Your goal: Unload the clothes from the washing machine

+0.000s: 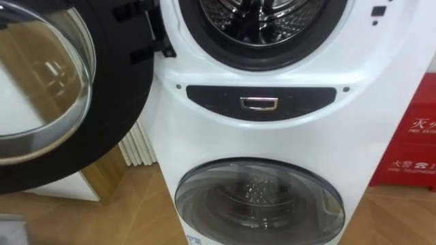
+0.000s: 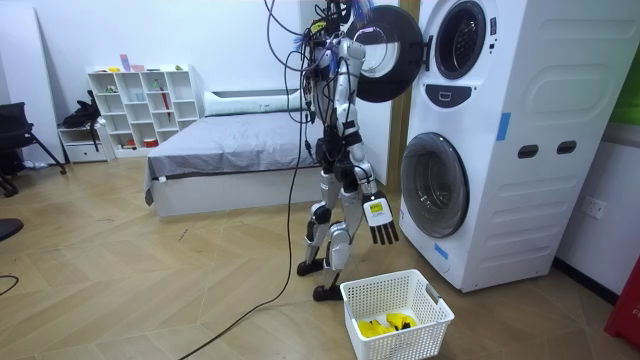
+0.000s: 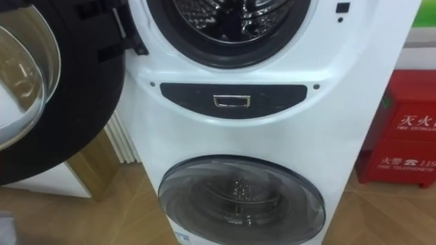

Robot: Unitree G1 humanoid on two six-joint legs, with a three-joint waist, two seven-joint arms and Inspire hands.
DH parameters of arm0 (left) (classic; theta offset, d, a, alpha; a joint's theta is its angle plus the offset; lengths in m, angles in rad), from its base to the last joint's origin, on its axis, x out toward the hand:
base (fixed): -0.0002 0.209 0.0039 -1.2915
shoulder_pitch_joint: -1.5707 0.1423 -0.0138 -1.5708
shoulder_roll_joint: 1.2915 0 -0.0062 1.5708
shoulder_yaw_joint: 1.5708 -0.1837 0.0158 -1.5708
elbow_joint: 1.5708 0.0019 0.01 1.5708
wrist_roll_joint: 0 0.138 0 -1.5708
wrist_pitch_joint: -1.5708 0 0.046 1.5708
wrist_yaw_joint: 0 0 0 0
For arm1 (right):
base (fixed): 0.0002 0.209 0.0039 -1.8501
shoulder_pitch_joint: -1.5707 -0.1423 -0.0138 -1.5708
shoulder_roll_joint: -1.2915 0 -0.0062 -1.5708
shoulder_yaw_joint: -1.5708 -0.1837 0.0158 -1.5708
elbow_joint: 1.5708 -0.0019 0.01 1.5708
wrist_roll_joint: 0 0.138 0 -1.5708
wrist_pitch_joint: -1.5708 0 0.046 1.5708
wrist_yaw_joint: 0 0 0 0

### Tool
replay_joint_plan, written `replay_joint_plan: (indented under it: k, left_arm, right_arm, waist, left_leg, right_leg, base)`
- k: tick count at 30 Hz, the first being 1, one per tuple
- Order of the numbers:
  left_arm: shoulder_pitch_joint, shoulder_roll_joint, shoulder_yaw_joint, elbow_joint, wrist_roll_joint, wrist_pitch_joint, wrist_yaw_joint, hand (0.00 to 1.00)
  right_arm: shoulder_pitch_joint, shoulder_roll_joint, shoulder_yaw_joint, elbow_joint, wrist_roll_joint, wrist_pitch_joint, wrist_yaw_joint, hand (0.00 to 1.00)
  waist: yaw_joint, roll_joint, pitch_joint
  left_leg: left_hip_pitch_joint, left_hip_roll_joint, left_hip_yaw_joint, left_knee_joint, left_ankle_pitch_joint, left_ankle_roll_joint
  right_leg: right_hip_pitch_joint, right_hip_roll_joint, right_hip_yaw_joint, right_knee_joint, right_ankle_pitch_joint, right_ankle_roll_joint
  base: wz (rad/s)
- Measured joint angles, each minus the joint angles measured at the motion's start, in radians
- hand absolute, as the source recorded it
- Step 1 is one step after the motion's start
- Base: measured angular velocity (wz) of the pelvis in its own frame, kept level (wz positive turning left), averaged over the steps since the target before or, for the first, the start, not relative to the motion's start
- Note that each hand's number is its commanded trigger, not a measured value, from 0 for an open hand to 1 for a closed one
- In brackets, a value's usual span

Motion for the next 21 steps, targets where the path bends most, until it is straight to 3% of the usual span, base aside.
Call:
replay_joint_plan:
  k: [5,10,12,14,17,21]
  left_arm:
    - [-0.006,-0.001,-0.027,0.0,0.001,-0.001,0.01,0.0]
    - [-0.005,-0.012,-0.051,0.0,0.005,-0.003,0.028,0.0]
    - [-0.005,-0.035,-0.067,0.0,0.008,-0.009,0.031,0.0]
    - [-0.004,-0.09,-0.085,0.0,0.01,-0.014,0.031,0.0]
    - [0.002,-0.138,-0.11,-0.011,0.028,-0.013,0.027,0.0]
    - [0.003,-0.183,-0.119,-0.047,0.029,-0.007,0.03,0.0]
  right_arm:
    - [0.001,-0.006,0.0,-0.001,-0.019,-0.006,0.031,0.0]
    - [-0.001,-0.01,0.0,-0.003,-0.056,-0.001,0.049,0.0]
    - [-0.005,-0.011,0.004,-0.001,-0.061,0.002,0.052,0.0]
    - [-0.01,-0.011,0.015,0.001,-0.064,0.003,0.061,0.0]
    - [-0.023,-0.011,0.021,0.005,-0.07,0.001,0.072,0.0]
    - [-0.031,-0.01,0.023,-0.001,-0.069,-0.001,0.078,0.0]
  waist:
    - [-0.021,-0.019,0.0065]
    - [-0.04,-0.04,0.0028]
    - [-0.041,-0.045,0.0034]
    - [-0.044,-0.049,0.002]
    - [-0.053,-0.06,0.0022]
    - [-0.072,-0.071,0.0008]
  left_leg:
    - [-0.002,-0.001,-0.006,0.003,0.003,0.003]
    - [-0.003,-0.012,-0.005,0.005,0.007,0.009]
    - [-0.003,-0.014,-0.004,0.005,0.009,0.012]
    - [-0.003,-0.015,-0.003,0.005,0.011,0.015]
    - [-0.008,-0.017,-0.002,0.005,0.013,0.019]
    - [-0.017,-0.02,-0.001,0.006,0.015,0.023]
  right_leg:
    - [0.005,-0.006,-0.006,-0.001,-0.001,0.001]
    - [-0.001,-0.014,-0.004,0.005,-0.008,0.005]
    - [-0.001,-0.016,-0.001,0.005,-0.006,0.008]
    - [-0.001,-0.021,0.001,0.005,-0.004,0.012]
    - [-0.005,-0.022,0.002,0.005,-0.001,0.016]
    - [-0.009,-0.027,-0.007,0.007,0.004,0.023]
  base:
    - [0.09]
    - [0.01]
    - [0.0]
    - [0.0]
    - [0.01]
    - [0.1]
